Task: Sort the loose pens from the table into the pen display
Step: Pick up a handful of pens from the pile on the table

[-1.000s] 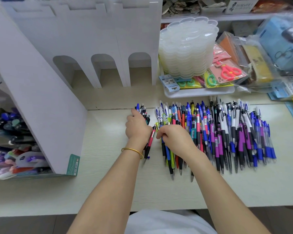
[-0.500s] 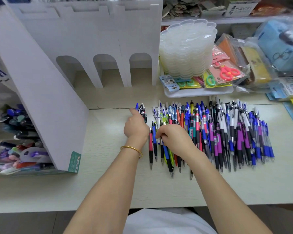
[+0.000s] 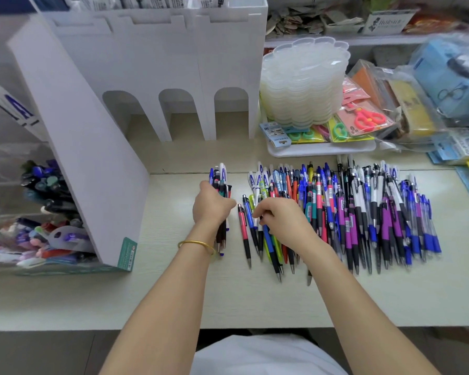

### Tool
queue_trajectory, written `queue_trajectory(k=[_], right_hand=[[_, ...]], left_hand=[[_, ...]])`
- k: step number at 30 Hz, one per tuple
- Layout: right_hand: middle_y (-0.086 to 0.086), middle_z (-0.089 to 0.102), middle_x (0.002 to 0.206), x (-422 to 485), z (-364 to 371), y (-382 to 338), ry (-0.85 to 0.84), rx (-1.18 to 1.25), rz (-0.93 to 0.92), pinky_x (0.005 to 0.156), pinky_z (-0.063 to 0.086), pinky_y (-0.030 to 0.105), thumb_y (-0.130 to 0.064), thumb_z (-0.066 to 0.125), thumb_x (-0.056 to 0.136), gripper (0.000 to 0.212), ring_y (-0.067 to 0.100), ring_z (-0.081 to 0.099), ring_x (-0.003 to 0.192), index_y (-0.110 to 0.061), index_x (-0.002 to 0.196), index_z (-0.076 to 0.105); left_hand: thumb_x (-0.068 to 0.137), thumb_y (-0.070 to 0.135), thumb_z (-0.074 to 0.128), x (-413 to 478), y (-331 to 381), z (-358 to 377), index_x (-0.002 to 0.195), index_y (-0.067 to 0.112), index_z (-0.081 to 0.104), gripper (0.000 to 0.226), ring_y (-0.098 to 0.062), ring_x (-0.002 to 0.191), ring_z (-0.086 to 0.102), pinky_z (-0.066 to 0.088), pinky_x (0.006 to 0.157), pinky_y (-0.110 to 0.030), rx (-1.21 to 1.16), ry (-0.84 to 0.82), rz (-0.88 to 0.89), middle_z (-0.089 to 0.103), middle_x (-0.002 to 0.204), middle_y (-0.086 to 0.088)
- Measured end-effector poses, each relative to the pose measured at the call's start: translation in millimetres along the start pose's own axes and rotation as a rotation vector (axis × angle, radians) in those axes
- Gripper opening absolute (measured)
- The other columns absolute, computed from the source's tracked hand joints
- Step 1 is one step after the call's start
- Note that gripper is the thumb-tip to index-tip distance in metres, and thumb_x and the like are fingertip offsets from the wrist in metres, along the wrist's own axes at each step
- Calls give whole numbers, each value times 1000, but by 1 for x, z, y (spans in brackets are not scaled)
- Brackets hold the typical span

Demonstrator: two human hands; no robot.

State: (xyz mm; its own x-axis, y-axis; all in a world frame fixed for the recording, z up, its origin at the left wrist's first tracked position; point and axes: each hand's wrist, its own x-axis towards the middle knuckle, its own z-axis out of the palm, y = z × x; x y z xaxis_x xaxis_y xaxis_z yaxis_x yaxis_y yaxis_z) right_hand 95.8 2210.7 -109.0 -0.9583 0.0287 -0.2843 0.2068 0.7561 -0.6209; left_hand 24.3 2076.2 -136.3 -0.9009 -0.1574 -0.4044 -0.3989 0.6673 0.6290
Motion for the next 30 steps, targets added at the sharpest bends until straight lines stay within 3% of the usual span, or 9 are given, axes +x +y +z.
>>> queue_trajectory(k=[4, 7, 10, 14, 15, 19, 23, 27, 30], right_hand=[[6, 66, 104, -5, 8, -11, 112, 506, 87, 67, 59, 26, -4, 42, 98, 22, 12, 67, 81, -12, 102, 62], [9, 63, 104, -6, 18, -27, 95, 866, 235, 79, 58, 35, -23, 41, 102, 21, 16, 65, 88, -12, 112, 56], [5, 66, 98, -6, 30, -45, -24, 1273, 452, 91, 51, 46, -38, 36, 102, 36, 20, 63, 93, -13, 105, 61], [16, 70, 108, -2, 27, -63, -131, 1989, 509, 88, 52, 44, -46, 43, 98, 50, 31, 64, 104, -5, 109, 69], [16, 71, 106, 0, 22, -65, -118, 2050, 485, 89, 53, 41, -43, 46, 98, 47, 30, 66, 102, -4, 106, 70], [6, 73, 104, 6, 8, -74, -103, 2119, 420, 92, 53, 33, -40, 59, 91, 34, 21, 70, 95, -12, 101, 74], [2, 74, 99, 6, -3, -80, -140, 2129, 387, 86, 53, 31, -41, 60, 88, 33, 19, 73, 86, -13, 91, 77], [5, 73, 101, 7, -11, -88, -114, 2102, 226, 75, 59, 30, -33, 50, 96, 32, 20, 72, 89, -12, 102, 72], [7, 73, 94, 7, -12, -92, -68, 2109, 151, 70, 60, 30, -30, 46, 98, 30, 20, 72, 84, -10, 107, 67]], left_hand=[[73, 4, 72, -11, 2, -19, 109, 15, 47, 46, -21, 89, 61, 52, 74, -31, -408, -51, 91, 61, 98, -3], [75, 4, 74, -28, 16, -37, 108, 23, 47, 46, -9, 84, 61, 50, 69, -21, -605, -21, 237, 59, 92, 5], [76, 4, 76, -44, 32, -50, 99, 35, 45, 49, 5, 77, 63, 51, 68, -15, -732, 32, 362, 59, 90, 12], [78, 0, 75, -65, 43, -55, 124, 17, 47, 57, 5, 85, 64, 50, 70, -10, -755, 23, 555, 62, 100, 6], [78, -3, 74, -69, 45, -56, 127, 16, 46, 60, 3, 90, 65, 50, 73, -11, -762, 16, 601, 62, 105, 4], [77, -12, 70, -78, 51, -56, 118, 39, 41, 72, 6, 103, 60, 49, 78, -10, -749, 21, 738, 55, 113, 10], [74, -9, 73, -79, 54, -53, 123, 39, 41, 75, -17, 117, 58, 52, 89, -20, -767, 44, 764, 56, 123, -4], [73, -7, 75, -81, 56, -49, 118, 42, 42, 75, 0, 114, 56, 49, 88, -14, -770, 45, 737, 56, 117, 13], [71, -6, 77, -80, 56, -46, 116, 37, 47, 69, 3, 107, 60, 51, 83, -13, -762, 22, 719, 60, 111, 10]])
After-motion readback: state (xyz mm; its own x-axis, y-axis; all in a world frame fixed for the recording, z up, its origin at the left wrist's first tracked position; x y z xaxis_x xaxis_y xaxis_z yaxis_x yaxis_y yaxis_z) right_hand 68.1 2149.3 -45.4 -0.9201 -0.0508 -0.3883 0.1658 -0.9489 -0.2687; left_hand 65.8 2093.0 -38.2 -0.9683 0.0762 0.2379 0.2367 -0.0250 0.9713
